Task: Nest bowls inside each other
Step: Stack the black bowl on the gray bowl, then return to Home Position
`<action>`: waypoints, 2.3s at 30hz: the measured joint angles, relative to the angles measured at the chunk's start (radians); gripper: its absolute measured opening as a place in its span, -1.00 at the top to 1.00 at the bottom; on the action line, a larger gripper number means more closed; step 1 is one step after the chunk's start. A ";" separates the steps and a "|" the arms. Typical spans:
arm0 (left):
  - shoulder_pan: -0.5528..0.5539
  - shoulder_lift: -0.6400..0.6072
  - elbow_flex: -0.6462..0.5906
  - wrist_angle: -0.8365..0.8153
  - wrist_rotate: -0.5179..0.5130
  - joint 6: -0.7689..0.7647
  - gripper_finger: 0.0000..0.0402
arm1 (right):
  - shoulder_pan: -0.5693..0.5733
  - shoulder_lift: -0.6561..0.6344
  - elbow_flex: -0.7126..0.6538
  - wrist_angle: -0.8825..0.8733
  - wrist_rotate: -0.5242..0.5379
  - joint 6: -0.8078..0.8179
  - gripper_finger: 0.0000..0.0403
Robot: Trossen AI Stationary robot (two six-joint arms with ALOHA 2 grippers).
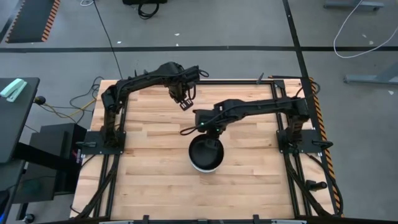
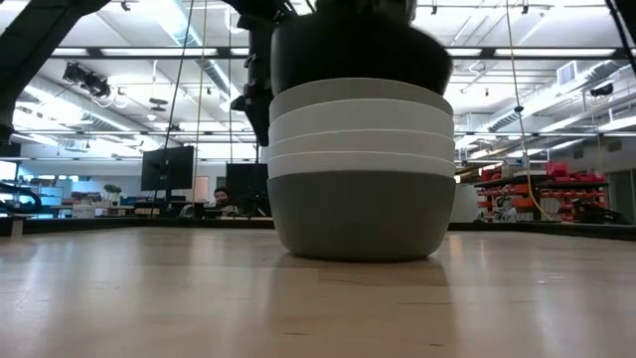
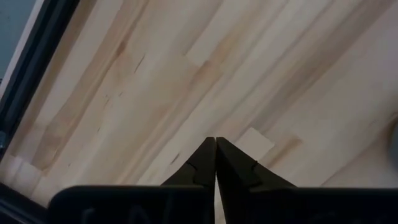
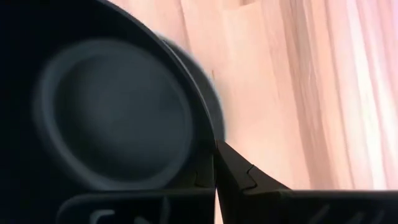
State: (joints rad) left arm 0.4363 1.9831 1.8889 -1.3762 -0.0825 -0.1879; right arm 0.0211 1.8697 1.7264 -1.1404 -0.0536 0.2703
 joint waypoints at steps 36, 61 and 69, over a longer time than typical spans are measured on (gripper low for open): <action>-0.021 0.000 0.000 -0.016 0.061 0.046 0.94 | 0.020 0.085 -0.010 -0.075 -0.061 -0.088 1.00; -0.021 0.000 0.000 -0.005 0.061 0.043 0.88 | 0.021 0.058 0.021 -0.125 -0.079 -0.079 0.76; -0.021 0.000 0.000 -0.003 0.061 0.044 0.89 | 0.022 -0.091 0.022 -0.159 -0.079 -0.030 0.76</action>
State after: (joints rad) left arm 0.4156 1.9831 1.8885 -1.3796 -0.0217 -0.1444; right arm 0.0428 1.7790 1.7481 -1.2994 -0.1322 0.2404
